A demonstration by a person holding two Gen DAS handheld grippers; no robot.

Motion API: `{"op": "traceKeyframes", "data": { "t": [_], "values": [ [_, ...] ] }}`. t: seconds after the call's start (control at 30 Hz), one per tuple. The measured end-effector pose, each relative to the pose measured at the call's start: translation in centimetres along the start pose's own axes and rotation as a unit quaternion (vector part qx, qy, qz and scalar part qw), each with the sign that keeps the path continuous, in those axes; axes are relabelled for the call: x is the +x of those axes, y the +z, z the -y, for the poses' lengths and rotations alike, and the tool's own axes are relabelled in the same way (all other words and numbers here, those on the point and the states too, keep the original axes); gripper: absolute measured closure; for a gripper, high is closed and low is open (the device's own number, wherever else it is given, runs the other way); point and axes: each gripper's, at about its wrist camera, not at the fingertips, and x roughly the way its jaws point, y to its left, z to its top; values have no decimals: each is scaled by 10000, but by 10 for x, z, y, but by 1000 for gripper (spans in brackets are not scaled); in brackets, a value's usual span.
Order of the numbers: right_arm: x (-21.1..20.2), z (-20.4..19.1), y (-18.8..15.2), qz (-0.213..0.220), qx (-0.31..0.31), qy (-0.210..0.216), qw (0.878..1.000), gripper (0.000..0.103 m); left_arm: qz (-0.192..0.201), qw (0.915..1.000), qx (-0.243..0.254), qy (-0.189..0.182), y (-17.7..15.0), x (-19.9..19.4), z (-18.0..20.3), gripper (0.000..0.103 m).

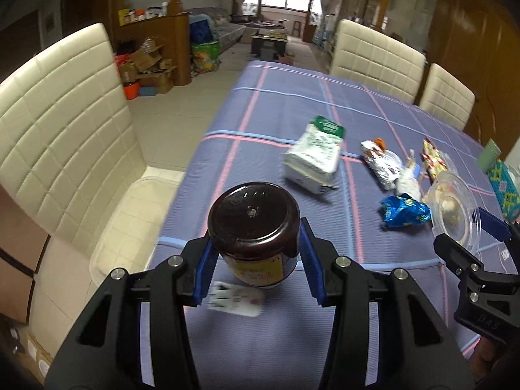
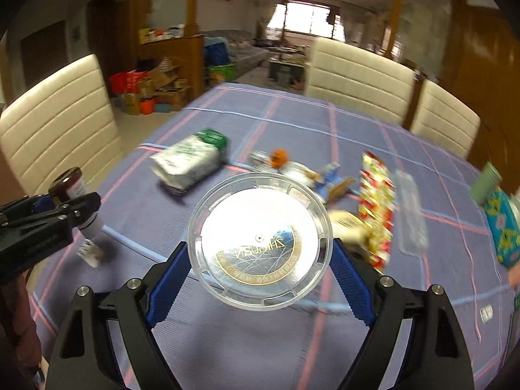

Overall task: Collect trash
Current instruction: 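Carry the dark bottle with the left gripper to the clear bin and release, then release the clear lid from the right gripper into the bin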

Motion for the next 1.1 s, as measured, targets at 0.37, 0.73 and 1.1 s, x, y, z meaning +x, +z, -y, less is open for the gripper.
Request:
{"op": "traceKeyframes", "data": {
  "t": [0.37,0.73,1.1],
  "values": [
    [40,-107,41,92,-998,1112,9887,20,111,9949,-678,741,0,-5,-93,55],
    [82,-168,67,-28,-1440,1297,9810,20,-249,9856,-1248,1110,7,30,-164,46],
    [111,-183,70,-259,-1619,1411,9763,20,-227,9784,-1514,1388,0,45,-182,4]
  ]
}}
